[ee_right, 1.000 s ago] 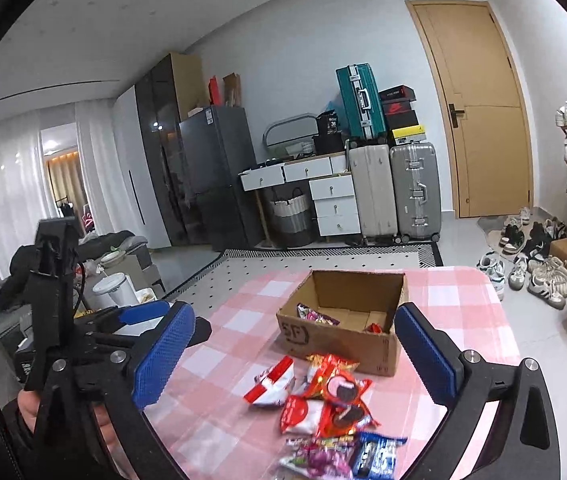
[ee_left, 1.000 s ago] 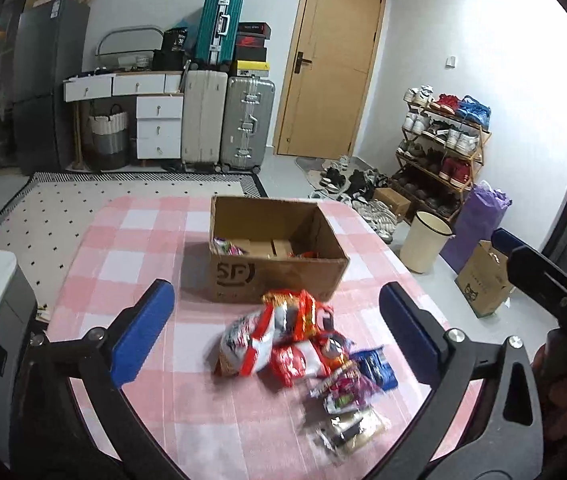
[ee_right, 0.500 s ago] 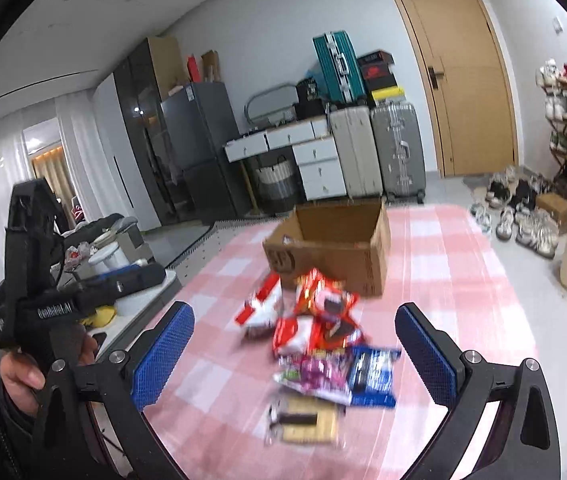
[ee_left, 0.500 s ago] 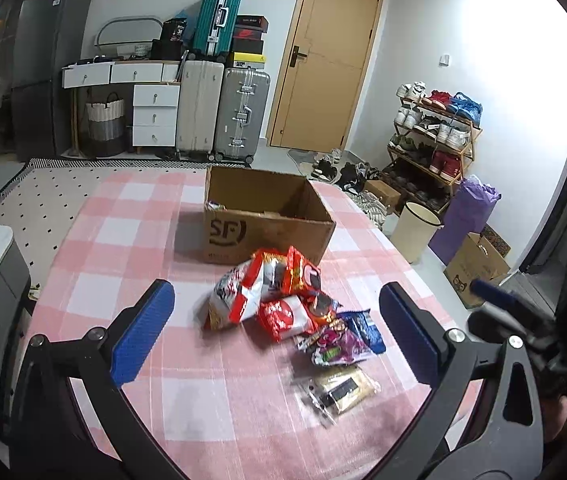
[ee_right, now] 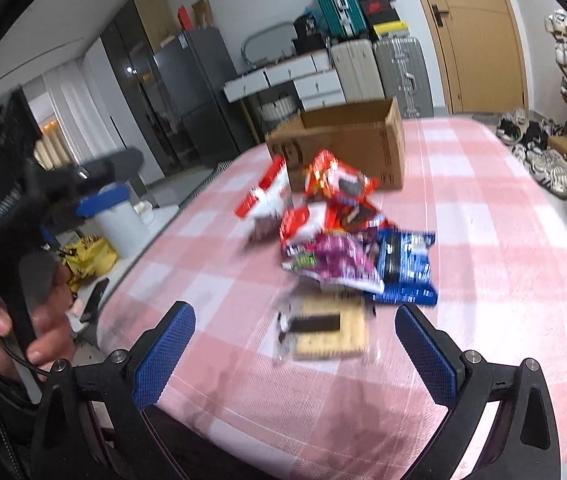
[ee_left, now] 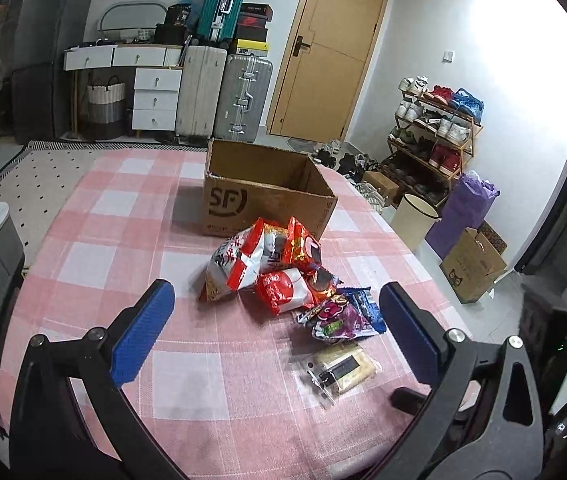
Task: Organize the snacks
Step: 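Move both tools back toward the remaining snack pile, then grasp the clear cracker pack with the right gripper while the left gripper approaches the purple bag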
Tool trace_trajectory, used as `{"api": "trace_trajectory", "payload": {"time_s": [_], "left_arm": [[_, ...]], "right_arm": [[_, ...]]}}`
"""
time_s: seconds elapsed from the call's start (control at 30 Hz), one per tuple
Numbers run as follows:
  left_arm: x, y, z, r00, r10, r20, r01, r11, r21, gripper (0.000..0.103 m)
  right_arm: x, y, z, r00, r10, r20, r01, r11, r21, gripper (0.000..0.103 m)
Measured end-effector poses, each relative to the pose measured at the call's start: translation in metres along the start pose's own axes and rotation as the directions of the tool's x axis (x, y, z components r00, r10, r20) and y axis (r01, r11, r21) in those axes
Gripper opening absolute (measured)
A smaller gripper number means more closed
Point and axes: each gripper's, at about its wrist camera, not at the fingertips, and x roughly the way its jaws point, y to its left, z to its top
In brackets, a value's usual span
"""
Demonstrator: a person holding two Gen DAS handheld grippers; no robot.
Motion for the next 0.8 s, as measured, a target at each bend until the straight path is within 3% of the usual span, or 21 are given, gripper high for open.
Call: {"api": "trace_trajectory", "payload": {"time_s": [0.27, 0.57, 0.8], "left_arm": [[0.013, 0.008, -0.008, 1.000, -0.009, -0.019, 0.009, 1.000, -0.013, 0.102], [0.020, 0.025, -0.011, 1.000, -0.002, -0.022, 0.001, 0.999, -0.042, 0.102], [0.025, 0.034, -0.017, 0.999, -0.016, -0.032, 0.014, 0.998, -0.063, 0.102]], "right_arm": [[0.034, -0.011, -0.012, 0.995, -0.024, -0.092, 0.027, 0.999, 0.032, 0.102], [0.068, 0.000, -0.012, 0.988, -0.079, -0.135, 0.074, 0.996, -0.041, 0.101], [0.084, 0.001, -0.011, 0.977, -0.150, -0.153, 0.137, 0.986, -0.094, 0.080]]}}
